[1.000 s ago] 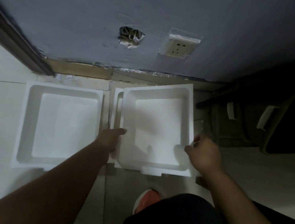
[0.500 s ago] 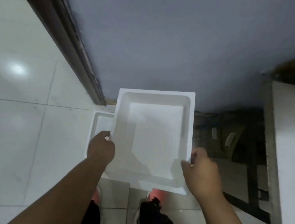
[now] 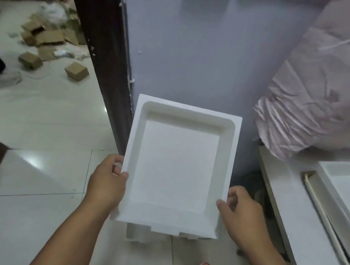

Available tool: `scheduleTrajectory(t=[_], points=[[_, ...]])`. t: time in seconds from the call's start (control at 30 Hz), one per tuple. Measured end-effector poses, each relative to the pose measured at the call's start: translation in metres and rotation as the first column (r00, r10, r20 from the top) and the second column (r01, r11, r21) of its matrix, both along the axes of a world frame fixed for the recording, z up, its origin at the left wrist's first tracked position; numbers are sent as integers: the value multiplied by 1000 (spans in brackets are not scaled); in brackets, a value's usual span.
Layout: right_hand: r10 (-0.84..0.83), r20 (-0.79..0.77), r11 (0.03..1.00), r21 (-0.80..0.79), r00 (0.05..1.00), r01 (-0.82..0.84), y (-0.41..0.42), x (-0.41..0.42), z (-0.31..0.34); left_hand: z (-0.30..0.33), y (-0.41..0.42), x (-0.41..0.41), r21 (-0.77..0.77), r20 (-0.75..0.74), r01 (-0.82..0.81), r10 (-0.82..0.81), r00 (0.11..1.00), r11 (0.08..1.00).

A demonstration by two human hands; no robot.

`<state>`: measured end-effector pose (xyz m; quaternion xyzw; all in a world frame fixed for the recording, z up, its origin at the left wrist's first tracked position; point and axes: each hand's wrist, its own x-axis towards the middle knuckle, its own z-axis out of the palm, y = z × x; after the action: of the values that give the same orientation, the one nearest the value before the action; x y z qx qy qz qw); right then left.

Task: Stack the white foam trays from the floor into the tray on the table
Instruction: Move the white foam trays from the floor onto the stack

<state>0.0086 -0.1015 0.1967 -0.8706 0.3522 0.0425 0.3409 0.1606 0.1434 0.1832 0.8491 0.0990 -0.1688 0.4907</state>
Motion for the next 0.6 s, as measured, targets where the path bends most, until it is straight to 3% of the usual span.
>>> scheduleTrajectory(t=[0.13, 0.3, 0.6], points=[[-29, 132, 999, 32, 991, 25, -6, -28, 49, 74, -6, -7, 21, 113, 119, -121, 986, 993], [-177, 315, 981, -19, 932, 192, -41, -86, 106, 150, -59, -40, 9, 267, 257, -250, 931, 966], [-347, 441, 910, -56, 828, 411, -146, -220, 141, 184, -197, -135, 30, 361, 485, -462, 810, 874]])
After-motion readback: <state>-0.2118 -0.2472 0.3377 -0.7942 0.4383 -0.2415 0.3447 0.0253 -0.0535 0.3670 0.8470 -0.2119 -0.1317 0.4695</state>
